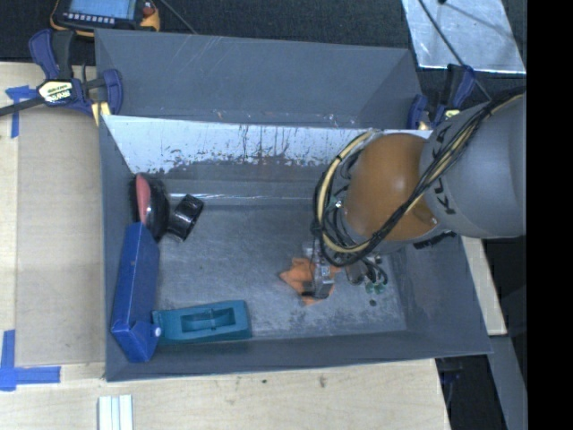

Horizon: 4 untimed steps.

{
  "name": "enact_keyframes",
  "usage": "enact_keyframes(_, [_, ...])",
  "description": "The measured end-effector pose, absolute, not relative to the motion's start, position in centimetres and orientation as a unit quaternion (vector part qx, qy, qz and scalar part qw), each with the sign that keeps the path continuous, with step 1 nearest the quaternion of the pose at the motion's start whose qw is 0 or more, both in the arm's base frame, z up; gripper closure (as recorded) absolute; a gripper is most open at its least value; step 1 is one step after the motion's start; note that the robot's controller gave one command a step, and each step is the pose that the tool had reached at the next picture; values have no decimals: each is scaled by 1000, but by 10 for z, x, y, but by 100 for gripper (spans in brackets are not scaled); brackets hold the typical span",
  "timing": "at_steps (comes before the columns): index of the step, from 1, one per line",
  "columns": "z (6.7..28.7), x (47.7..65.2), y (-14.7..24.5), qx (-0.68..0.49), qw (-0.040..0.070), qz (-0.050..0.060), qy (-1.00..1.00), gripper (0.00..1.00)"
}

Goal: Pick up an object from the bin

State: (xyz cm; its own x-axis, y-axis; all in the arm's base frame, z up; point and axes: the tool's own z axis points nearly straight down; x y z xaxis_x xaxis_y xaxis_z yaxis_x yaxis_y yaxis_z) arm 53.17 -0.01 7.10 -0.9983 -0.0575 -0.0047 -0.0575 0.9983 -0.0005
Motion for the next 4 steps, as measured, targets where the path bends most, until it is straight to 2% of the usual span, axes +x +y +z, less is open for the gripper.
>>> enact_keyframes(4, [71,532,0,-29,2,0,1000,100])
